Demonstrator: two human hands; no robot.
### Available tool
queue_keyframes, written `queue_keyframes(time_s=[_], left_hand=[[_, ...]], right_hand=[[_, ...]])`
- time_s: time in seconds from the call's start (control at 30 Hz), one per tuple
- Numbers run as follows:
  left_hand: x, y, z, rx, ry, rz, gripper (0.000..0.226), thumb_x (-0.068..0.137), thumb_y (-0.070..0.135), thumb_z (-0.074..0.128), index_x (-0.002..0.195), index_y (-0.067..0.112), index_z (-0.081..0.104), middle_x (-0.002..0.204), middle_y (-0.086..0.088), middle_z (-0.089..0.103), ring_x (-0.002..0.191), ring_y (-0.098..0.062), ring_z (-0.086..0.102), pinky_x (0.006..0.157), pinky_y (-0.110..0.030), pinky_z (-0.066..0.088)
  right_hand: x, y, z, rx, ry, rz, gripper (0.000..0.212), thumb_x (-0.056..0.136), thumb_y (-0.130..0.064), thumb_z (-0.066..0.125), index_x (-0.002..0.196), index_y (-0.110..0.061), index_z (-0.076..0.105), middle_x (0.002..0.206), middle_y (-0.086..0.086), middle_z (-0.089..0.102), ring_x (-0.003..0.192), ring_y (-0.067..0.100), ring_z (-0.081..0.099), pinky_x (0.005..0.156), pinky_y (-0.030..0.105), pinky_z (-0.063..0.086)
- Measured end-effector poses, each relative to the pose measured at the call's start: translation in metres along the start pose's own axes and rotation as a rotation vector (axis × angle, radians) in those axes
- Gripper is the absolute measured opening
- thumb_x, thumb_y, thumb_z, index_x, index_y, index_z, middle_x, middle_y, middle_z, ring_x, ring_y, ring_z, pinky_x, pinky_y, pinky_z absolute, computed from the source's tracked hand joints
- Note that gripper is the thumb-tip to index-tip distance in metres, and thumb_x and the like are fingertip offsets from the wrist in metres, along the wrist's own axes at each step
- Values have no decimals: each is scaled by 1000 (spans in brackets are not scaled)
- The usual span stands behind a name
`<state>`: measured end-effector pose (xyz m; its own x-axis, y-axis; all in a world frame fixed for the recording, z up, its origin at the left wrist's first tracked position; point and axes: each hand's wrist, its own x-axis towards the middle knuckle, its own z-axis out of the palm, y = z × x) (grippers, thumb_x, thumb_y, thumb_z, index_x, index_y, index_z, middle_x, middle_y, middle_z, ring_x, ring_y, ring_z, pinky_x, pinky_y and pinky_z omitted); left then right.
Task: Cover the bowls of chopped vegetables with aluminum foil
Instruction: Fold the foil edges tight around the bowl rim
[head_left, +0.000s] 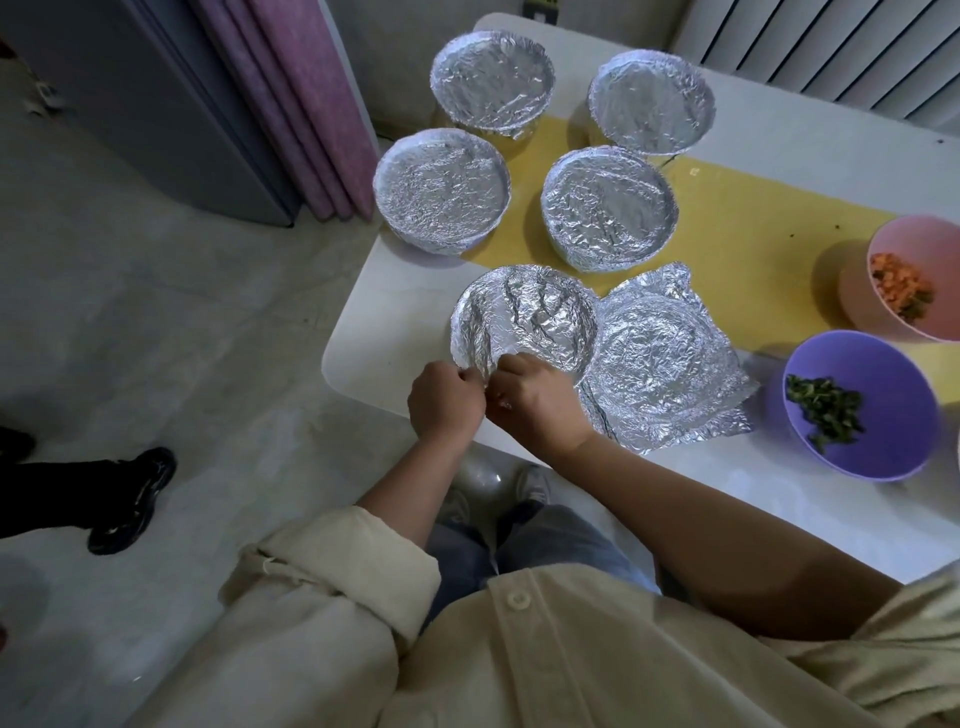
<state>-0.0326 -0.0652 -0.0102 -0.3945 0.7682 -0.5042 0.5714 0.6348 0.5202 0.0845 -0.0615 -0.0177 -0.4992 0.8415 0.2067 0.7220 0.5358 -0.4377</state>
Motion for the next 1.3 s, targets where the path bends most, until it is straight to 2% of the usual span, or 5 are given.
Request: queue_keyframes(time_s=[0.3,0.47,0.67,0.87,1.3], left_hand=[[12,0,-7,141,-48,60,26,90,22,56,85,1,69,85,-14,71,81,-34,63,62,-31,37],[18,-4,-9,101,-32,99,30,91,25,52,70,6,63,78,-12,73,76,-31,72,71,-36,56],[21,3,-13,253,9,121,29,91,24,53,86,3,73,87,-13,72,84,-35,66,63,-31,40],[12,-8,-9,-64,-164,-43,60,83,63,43,79,9,70,75,-8,74,73,-31,72,78,-43,60],[20,-9,-6,0,-42,85,45,82,44,47,69,9,72,68,-6,72,68,-28,71,76,-40,59]], right_hand=[[0,0,-1,-15,91,-37,22,74,-16,51,56,-11,64,60,5,55,54,27,57,42,21,31],[-8,10,5,55,2,24,16,67,-10,82,75,-7,68,72,8,59,68,30,60,48,31,46],[-1,8,8,54,-7,28,6,68,-4,66,63,-5,65,64,10,55,58,31,56,41,32,44],[-5,11,4,61,26,16,10,72,-7,74,65,-8,67,65,8,53,59,30,56,43,29,42],[-6,19,-5,52,5,-23,14,76,-7,61,63,-8,65,64,8,54,60,30,56,46,34,46]])
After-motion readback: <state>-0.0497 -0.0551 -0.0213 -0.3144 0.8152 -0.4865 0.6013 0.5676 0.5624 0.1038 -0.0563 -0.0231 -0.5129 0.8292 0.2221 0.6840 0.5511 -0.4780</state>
